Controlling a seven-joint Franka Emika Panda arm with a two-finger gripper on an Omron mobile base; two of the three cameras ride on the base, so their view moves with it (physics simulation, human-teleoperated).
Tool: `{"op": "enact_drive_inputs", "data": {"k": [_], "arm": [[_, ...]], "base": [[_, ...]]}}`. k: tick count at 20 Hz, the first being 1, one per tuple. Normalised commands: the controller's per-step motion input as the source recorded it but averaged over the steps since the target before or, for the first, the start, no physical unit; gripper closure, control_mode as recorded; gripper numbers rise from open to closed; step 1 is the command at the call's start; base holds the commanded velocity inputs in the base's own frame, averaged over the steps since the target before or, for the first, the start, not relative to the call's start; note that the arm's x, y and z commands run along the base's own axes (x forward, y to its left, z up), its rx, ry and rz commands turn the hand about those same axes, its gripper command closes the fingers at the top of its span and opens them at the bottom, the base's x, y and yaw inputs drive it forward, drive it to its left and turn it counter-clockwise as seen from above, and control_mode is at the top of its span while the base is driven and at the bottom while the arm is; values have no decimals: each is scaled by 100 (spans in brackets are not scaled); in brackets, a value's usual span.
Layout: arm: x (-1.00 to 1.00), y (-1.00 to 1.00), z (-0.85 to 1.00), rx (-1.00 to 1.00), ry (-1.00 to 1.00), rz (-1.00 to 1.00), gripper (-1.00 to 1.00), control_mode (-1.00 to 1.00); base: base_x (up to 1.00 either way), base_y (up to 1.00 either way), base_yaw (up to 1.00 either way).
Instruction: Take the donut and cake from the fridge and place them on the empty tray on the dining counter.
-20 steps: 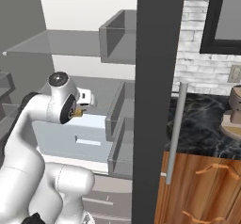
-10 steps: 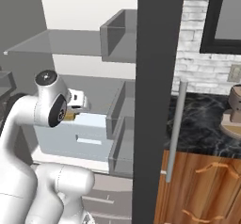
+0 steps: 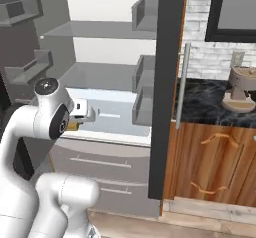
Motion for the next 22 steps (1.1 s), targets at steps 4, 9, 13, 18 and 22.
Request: {"op": "enact_drive_inputs", "data": {"k": [4,9,13,18,22], "arm": [[0,0,0,0,0,0,100,100],[0,0,0,0,0,0,100,100],[0,0,0,0,0,0,100,100],[0,0,0,0,0,0,100,100],[0,0,0,0,0,0,100,100]], "base": [[-85,8,36],[-60,17,64],[-52,25,72],[-33,24,74],[-18,28,73]]}}
